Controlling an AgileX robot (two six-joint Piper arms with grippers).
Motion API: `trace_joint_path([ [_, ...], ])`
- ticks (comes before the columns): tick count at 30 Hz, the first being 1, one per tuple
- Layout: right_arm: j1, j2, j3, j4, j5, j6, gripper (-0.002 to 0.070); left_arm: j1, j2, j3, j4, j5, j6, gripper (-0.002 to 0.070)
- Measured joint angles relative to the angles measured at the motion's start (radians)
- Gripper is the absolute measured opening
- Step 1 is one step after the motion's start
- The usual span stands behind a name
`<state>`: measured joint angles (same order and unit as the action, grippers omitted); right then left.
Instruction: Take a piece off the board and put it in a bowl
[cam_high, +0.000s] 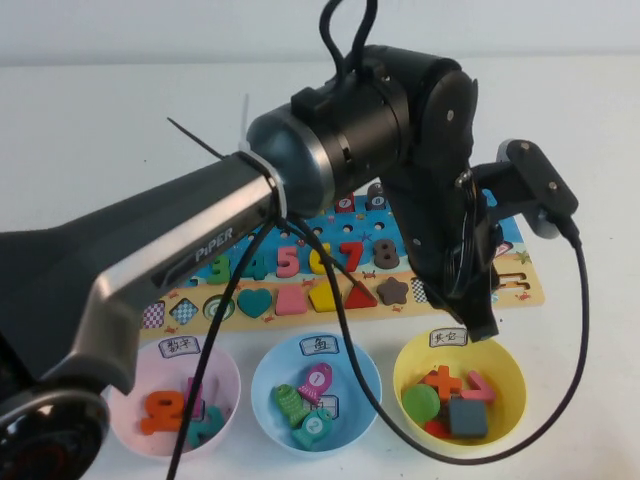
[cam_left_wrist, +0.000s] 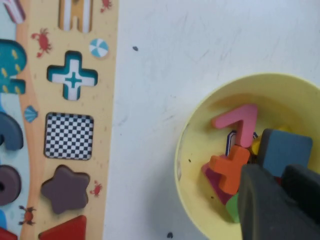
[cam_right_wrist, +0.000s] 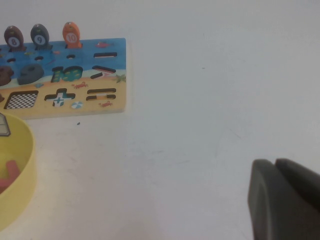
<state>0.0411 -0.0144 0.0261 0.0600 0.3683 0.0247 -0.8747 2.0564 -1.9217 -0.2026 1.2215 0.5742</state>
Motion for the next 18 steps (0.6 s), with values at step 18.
trace_joint_path([
  [18, 0.0, 0.0, 0.0, 0.0, 0.0, 0.0, -0.0017, 0.049, -0.495, 0.475, 0.034, -0.216, -0.1, -0.0001],
])
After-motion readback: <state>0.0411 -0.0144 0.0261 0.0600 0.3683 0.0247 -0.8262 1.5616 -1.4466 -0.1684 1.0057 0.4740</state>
